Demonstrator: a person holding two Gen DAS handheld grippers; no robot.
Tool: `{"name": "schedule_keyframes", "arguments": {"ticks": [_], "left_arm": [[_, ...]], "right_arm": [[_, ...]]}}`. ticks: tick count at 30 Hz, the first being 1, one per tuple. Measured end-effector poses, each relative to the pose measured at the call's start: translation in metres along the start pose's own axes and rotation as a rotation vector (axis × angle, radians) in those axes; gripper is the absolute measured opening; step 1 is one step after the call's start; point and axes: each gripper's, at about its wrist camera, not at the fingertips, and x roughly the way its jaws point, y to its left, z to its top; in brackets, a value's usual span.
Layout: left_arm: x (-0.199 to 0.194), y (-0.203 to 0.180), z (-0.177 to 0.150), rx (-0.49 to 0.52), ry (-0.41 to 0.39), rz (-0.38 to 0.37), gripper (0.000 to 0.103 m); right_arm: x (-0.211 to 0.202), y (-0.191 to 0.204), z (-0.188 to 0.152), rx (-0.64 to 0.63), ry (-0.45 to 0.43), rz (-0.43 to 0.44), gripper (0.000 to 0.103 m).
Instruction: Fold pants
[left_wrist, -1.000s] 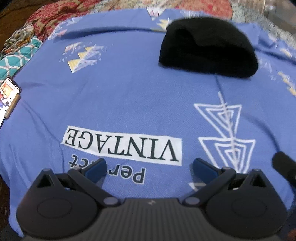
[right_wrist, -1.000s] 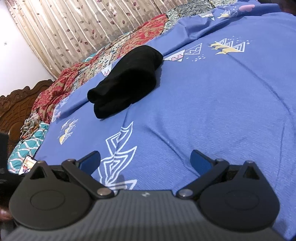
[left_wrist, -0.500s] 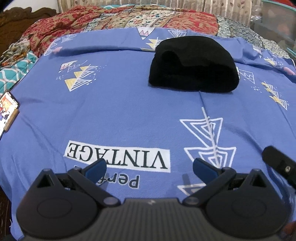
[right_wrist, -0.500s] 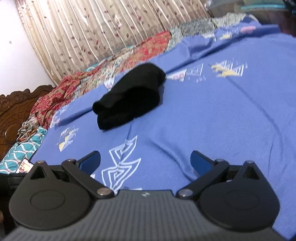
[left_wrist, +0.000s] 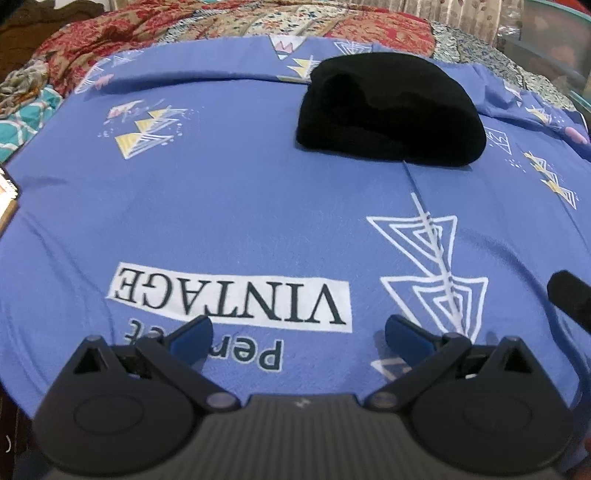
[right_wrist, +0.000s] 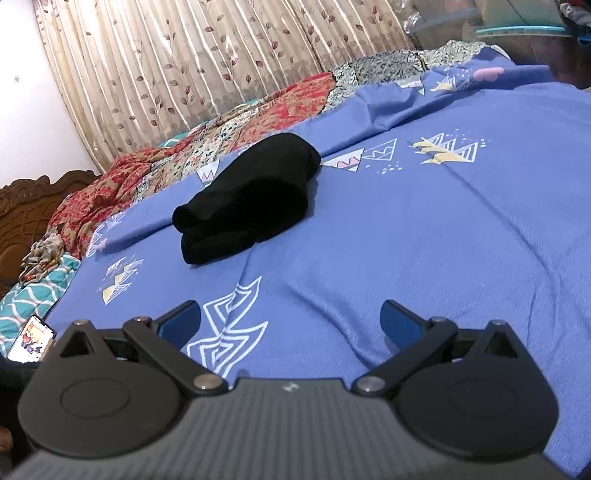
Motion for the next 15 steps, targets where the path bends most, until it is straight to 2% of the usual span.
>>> {"name": "schedule_keyframes", "arguments": {"ticks": [6,11,15], "left_arm": [[0.010,-0.010,0.006,0.077,-0.025,-0.044,0.103],[0.020,-0.016,0.015,0.096,-0.037,-0.084,0.103],[0.025,-0.015,0.018,0.101,-0.040,-0.097,0.103]], "right_arm": [[0.001,0.003,-0.001,-0.029,-0.020,-0.020,0.103],[0.007,0.007,0.002,-0.062,-0.040,-0.050,0.103],[0.013,0.009,-0.001,-0.069,-0.021,-0.064,0.103]]}}
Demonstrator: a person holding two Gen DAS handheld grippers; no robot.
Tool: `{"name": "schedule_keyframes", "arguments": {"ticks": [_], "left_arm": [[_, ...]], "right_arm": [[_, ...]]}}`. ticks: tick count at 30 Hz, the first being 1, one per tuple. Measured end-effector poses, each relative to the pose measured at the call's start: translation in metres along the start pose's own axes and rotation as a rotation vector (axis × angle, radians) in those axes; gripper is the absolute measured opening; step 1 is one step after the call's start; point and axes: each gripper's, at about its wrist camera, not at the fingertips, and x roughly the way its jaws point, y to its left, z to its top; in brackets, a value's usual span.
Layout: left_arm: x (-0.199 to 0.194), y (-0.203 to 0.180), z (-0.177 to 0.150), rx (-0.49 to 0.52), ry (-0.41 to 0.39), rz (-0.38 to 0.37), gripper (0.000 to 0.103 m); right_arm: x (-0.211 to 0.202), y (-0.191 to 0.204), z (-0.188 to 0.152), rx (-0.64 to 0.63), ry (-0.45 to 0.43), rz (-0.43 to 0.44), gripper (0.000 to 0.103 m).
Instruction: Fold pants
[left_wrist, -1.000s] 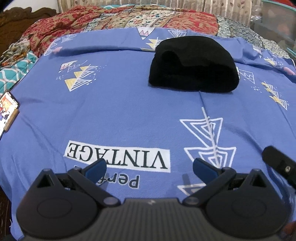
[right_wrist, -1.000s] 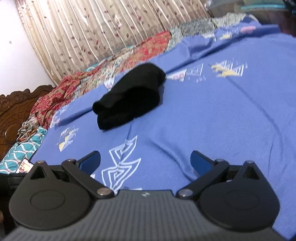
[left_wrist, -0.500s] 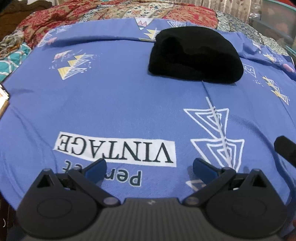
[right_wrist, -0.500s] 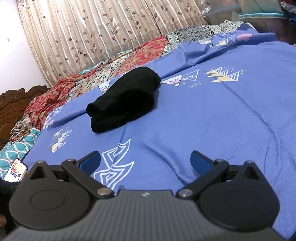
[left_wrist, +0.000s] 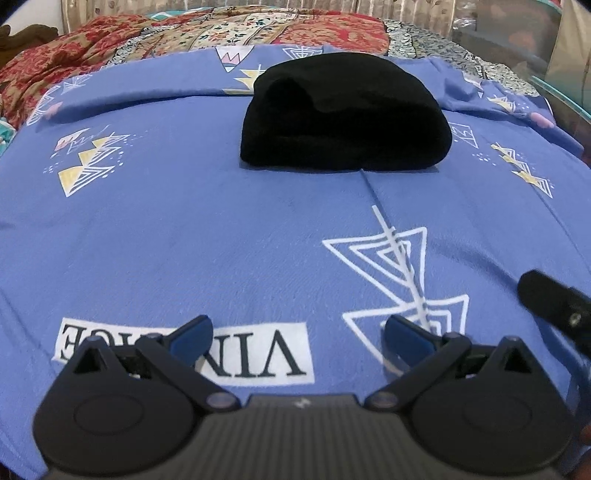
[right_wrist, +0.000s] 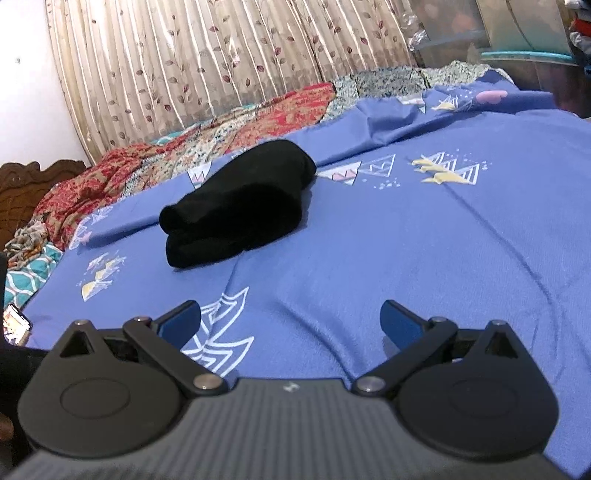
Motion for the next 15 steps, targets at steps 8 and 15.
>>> {"name": "schedule_keyframes", "arguments": {"ticks": [8,15], "left_arm": [[0.003,0.001,0.002,0.018,0.000,-0.014,0.103],[0.002,0.005,0.000,0.042,0.009,-0.016,0.103]], "right_arm": [[0.012,0.000,-0.003,0.036,0.047,-0.015,0.103],[0.019,0.005,-0.007,0.058,0.067,-0.020,0.103]]}}
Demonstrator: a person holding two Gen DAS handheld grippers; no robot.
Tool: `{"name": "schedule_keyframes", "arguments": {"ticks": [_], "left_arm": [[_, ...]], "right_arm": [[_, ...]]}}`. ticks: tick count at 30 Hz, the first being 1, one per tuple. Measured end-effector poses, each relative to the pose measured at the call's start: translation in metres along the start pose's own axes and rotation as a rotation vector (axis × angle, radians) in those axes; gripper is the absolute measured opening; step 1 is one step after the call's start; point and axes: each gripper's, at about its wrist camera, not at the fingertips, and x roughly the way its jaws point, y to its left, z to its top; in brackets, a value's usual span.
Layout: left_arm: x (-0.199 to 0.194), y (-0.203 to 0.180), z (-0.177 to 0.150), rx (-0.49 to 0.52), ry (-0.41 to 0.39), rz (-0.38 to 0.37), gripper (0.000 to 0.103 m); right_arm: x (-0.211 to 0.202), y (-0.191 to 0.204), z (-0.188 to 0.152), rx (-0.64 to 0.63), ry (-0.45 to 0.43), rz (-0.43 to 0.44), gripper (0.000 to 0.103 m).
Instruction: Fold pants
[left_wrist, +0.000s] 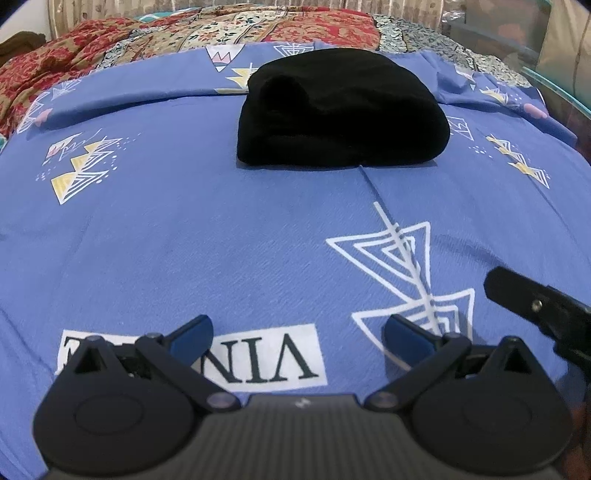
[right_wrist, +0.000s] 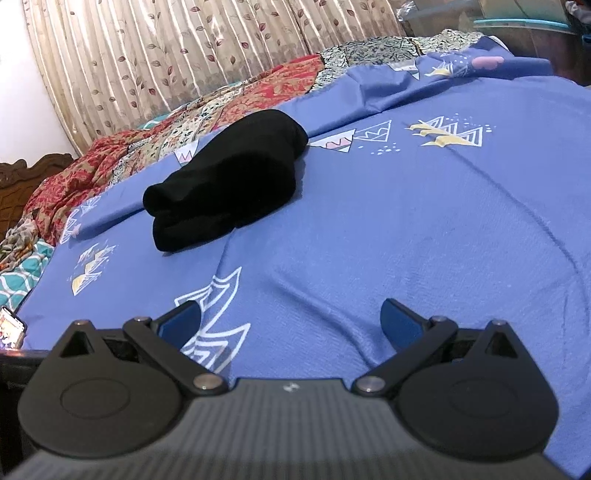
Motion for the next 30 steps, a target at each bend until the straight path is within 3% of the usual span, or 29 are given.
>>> {"name": "schedule_keyframes", "arguments": {"ticks": [30], "left_arm": [[0.0004,0.0054,-0.0014,-0.004,0.014,0.013,0.103]], "right_arm": [[0.0084,0.0034,-0.0002,0.012,0.009,-0.029,0.103]]}}
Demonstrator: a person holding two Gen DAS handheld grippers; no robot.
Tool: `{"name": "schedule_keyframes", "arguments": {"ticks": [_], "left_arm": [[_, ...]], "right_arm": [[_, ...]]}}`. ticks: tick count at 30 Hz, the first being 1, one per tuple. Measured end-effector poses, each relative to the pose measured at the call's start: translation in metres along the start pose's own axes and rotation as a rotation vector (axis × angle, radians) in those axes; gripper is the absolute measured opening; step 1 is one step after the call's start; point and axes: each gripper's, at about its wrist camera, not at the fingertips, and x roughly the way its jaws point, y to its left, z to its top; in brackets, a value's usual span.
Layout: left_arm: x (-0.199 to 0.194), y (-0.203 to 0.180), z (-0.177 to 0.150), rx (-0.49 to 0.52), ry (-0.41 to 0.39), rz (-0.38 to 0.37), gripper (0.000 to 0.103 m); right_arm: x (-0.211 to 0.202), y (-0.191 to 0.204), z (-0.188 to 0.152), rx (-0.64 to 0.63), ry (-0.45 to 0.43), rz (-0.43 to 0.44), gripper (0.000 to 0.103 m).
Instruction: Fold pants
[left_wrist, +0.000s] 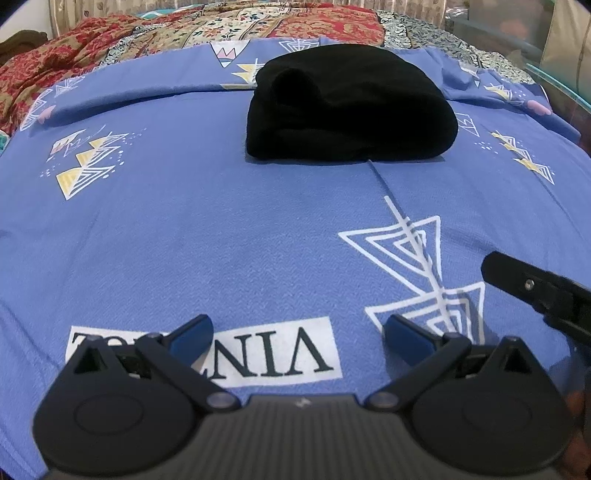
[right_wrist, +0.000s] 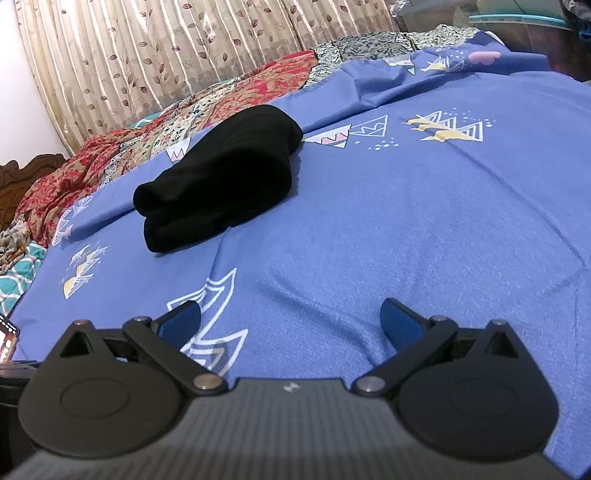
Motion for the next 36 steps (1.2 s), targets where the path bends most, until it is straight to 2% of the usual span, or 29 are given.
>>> {"name": "schedule_keyframes", "arguments": {"ticks": [14,26,36], "left_arm": [[0.0011,-0.0032,0.0002,-0.001,-0.002,0.022,0.103],[-0.0017,0.0000,-0.0011,-0.006,0.010,0.021,0.103],[0.0016,-0.0066,0.0029,-0.020,0.013,0.051,0.103]], "right_arm": [[0.0000,-0.0033,0.0007,-0.009,0.000,0.022,0.103],[0.0046,0.0006,0.0017,-0.006,-0.002,0.008,0.103],[-0.0003,-0.0025,-0.0008,-0.023,0.001,0.041,0.103]]}}
